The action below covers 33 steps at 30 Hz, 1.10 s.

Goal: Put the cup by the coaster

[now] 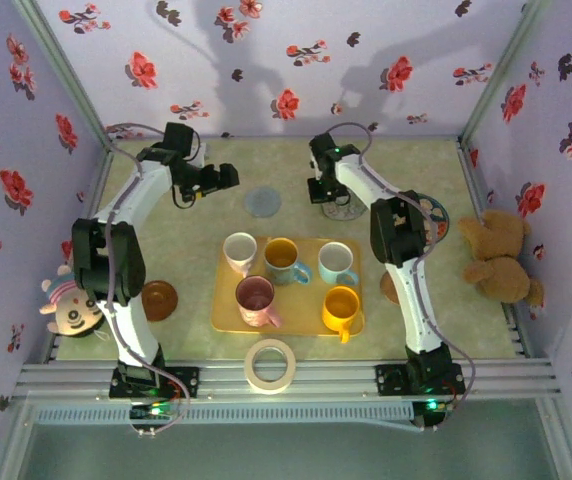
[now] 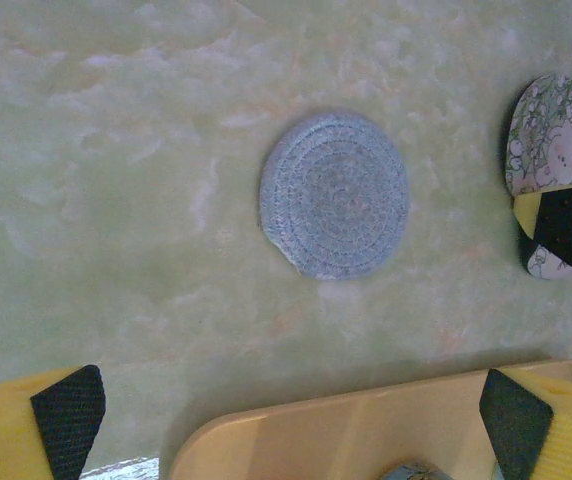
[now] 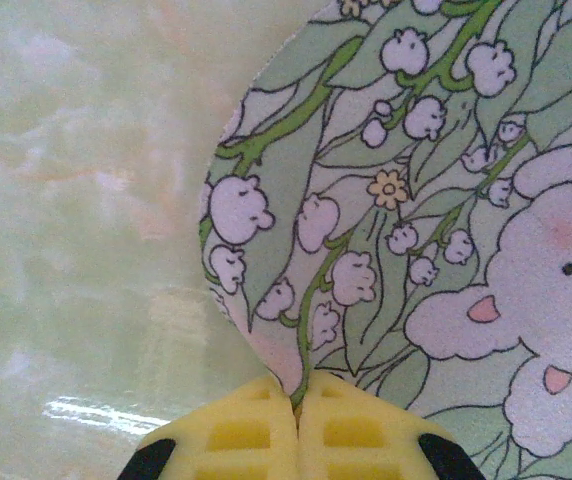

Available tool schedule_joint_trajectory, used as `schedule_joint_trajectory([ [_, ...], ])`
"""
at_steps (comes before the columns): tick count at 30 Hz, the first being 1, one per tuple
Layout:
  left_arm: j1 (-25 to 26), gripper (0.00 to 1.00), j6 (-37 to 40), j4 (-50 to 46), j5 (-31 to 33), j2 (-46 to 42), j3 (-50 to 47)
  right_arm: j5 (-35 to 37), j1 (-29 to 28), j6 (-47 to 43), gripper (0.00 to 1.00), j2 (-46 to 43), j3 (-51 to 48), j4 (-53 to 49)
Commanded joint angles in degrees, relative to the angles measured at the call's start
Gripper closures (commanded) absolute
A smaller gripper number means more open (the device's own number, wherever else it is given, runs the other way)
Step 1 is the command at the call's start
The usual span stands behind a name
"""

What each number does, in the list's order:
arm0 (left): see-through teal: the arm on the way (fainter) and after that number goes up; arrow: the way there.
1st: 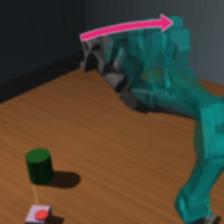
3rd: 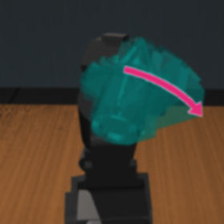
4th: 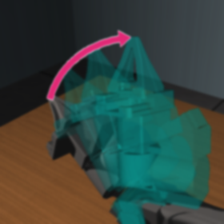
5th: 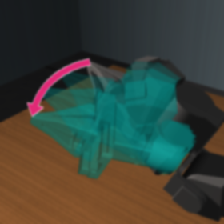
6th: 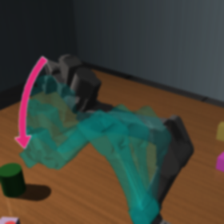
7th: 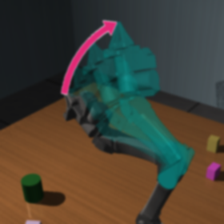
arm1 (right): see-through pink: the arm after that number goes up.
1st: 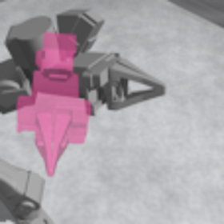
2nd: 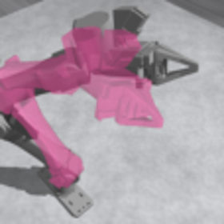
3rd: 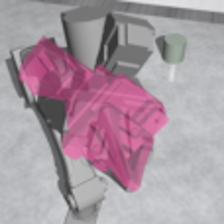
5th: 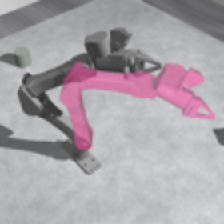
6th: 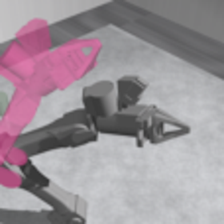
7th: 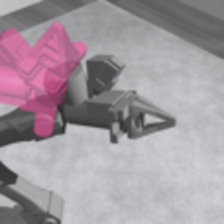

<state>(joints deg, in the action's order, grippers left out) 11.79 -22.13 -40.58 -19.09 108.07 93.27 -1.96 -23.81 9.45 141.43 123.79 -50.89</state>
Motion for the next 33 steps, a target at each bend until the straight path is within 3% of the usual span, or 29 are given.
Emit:
schedule_joint_trajectory([
  [1,0.5,0.0,-0.5,-1.0,-0.9,1.6,1.9,-6.1,-2.5,1.7,1.0,-2.1,-0.7,-1.2],
  [23,0.8,0.0,0.0,-1.5,-1.2,2.5,2.1,-10.7,-4.5,3.7,1.0,0.6,2.7,-0.7],
  [33,1.5,0.03,0.8,-0.7,-3.8,5.1,5.0,-9.1,-4.7,4.5,1.0,0.8,2.6,-1.0],
])
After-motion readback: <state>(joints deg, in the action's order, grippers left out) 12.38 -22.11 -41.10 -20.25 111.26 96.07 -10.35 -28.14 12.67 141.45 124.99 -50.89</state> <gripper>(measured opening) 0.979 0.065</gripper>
